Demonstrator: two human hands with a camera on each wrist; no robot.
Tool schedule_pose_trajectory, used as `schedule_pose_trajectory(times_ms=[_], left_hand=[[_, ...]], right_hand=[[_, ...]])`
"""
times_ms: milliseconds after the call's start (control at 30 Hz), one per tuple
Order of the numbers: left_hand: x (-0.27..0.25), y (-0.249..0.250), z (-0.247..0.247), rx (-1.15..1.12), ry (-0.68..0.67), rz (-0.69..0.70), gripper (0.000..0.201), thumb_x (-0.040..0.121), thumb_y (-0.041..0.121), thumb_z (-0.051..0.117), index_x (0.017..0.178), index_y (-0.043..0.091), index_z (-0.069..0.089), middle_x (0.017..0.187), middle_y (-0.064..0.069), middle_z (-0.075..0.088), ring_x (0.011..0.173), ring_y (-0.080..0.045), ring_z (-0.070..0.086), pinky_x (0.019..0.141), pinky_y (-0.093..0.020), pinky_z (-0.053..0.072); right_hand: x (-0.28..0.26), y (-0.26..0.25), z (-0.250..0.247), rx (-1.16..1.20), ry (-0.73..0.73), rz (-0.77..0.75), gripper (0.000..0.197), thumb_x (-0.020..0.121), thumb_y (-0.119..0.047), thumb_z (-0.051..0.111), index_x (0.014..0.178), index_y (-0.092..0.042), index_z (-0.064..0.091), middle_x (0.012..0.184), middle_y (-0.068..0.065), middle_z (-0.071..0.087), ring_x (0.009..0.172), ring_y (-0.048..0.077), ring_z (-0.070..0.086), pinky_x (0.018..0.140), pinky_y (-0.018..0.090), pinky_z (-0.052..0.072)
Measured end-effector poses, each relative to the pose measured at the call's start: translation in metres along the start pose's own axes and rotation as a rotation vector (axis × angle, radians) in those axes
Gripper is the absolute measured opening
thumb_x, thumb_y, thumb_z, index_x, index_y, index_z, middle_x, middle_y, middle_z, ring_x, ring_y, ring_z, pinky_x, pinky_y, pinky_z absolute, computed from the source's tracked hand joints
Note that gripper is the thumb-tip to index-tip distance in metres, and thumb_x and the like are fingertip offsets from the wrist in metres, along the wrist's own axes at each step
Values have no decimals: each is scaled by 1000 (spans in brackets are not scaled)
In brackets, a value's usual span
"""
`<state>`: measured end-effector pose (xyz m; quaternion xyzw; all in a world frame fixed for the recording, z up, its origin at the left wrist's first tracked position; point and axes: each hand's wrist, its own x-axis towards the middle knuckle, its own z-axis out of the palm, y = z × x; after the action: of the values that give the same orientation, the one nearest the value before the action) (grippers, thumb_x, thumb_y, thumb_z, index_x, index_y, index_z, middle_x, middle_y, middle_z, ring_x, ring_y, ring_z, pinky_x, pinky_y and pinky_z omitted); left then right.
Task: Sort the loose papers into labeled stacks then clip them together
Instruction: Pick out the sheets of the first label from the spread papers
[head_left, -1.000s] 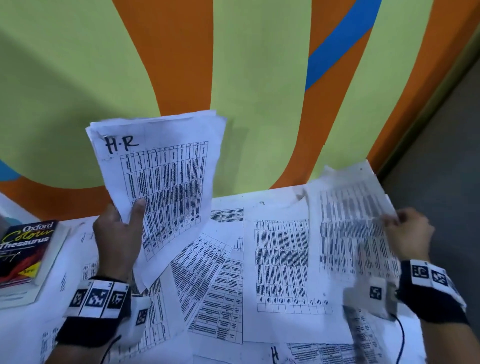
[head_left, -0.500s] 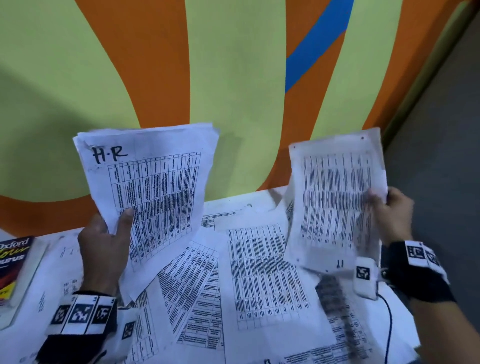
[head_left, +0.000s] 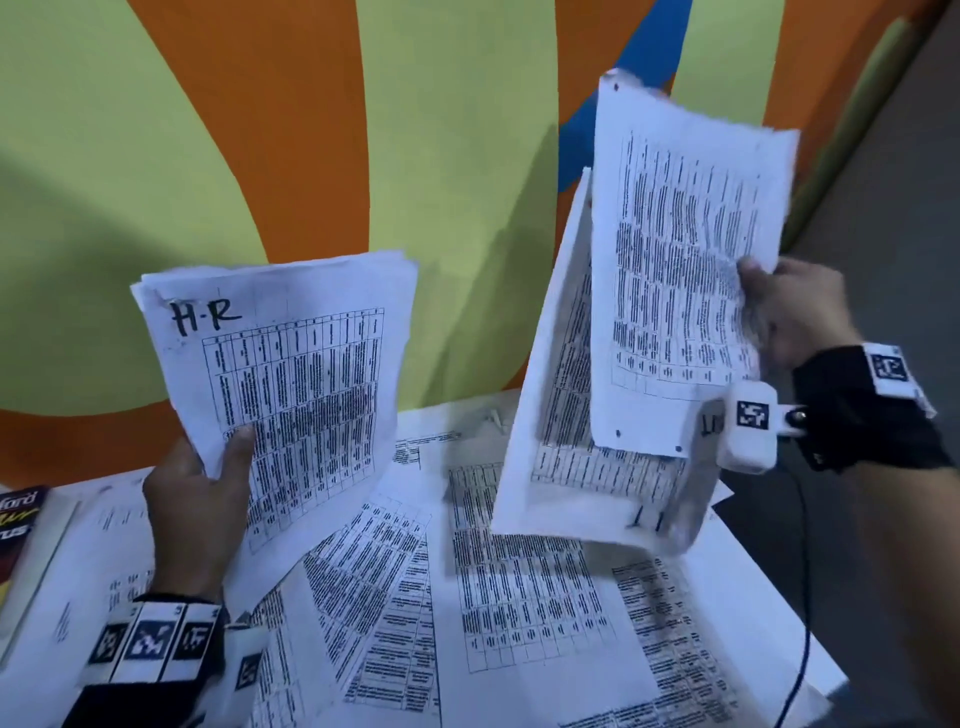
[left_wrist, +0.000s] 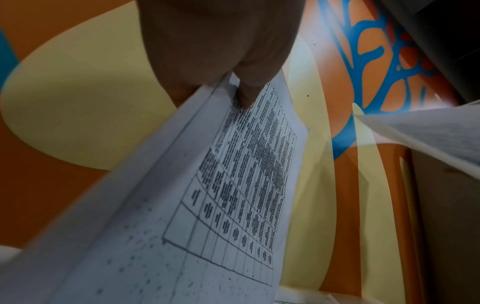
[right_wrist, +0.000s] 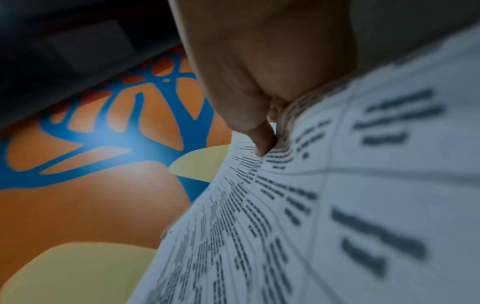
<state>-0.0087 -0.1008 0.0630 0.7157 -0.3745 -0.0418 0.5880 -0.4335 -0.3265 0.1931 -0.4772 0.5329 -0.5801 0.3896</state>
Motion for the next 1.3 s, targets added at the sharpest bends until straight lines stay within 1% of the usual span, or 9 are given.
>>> schedule_pose_trajectory(times_ms=[133, 333, 467, 567, 700, 800, 900, 1000, 1300], left_hand=[[2, -4, -2, 2, 24, -13, 41, 90, 23, 63, 89, -16, 51, 86, -38, 54, 56, 7, 48, 49, -9, 31], [-4, 7, -1, -3, 1, -19, 49, 89, 31, 63, 81, -16, 51, 71, -30, 51, 61, -12, 51, 55, -29, 36], [-6, 16, -3, 28, 3, -5, 44, 91, 17, 61, 92, -25, 49, 97, -45, 53, 87, -49, 57, 65, -32, 35], [-6, 21, -4, 27, -2, -10, 44, 91, 13, 60, 96, -29, 46, 100, -47, 51, 90, -55, 52, 64, -29, 30], [-4, 13, -4, 20, 21, -36, 38, 91, 13, 61, 70, -15, 47, 63, -30, 43, 46, 1, 42, 44, -7, 31], [-4, 10, -4, 16, 36, -36, 40, 91, 12, 61, 61, 8, 34, 53, 1, 26, 40, 9, 40, 40, -7, 29], [3, 1, -6, 21, 32, -35, 34, 91, 17, 61, 78, -13, 52, 55, -7, 41, 46, 3, 45, 45, -9, 31], [7, -9, -13, 28, 43, -20, 33, 90, 27, 60, 76, -1, 50, 67, -10, 50, 51, -1, 42, 47, -11, 31], [14, -19, -19, -25, 32, -62, 46, 89, 35, 60, 64, 3, 37, 58, -7, 34, 55, -15, 34, 55, -29, 28]], right_hand=[[-12, 60, 19, -114, 11, 163, 19, 89, -14, 65, 81, 3, 63, 60, 5, 66, 46, 12, 61, 46, 20, 48], [-71, 170, 58, -849, -213, 179, 24, 86, -15, 61, 68, -8, 45, 69, 15, 57, 75, 28, 59, 63, 34, 41], [-103, 192, 76, -1012, -379, 400, 63, 82, -39, 69, 124, 0, 40, 126, 24, 53, 117, 39, 54, 91, 40, 46], [-119, 195, 89, -1102, -359, 454, 95, 71, -37, 80, 140, -6, 21, 134, 22, 42, 122, 40, 50, 98, 45, 44], [-118, 203, 87, -1039, -350, 474, 59, 74, -9, 75, 121, 3, 42, 118, 20, 59, 106, 35, 61, 90, 40, 53], [-119, 199, 86, -1038, -363, 470, 43, 71, -12, 79, 102, 1, 53, 109, 17, 64, 91, 29, 63, 82, 37, 57], [-133, 195, 105, -1249, -187, 431, 84, 47, -25, 94, 111, -6, 43, 113, 21, 54, 103, 39, 57, 73, 45, 51], [-141, 198, 117, -1227, -292, 416, 90, 57, -25, 89, 124, -5, 31, 123, 21, 46, 114, 39, 52, 84, 46, 51], [-110, 149, 76, -950, -382, 142, 7, 82, -9, 64, 81, -2, 62, 75, 9, 60, 76, 29, 59, 59, 28, 41]])
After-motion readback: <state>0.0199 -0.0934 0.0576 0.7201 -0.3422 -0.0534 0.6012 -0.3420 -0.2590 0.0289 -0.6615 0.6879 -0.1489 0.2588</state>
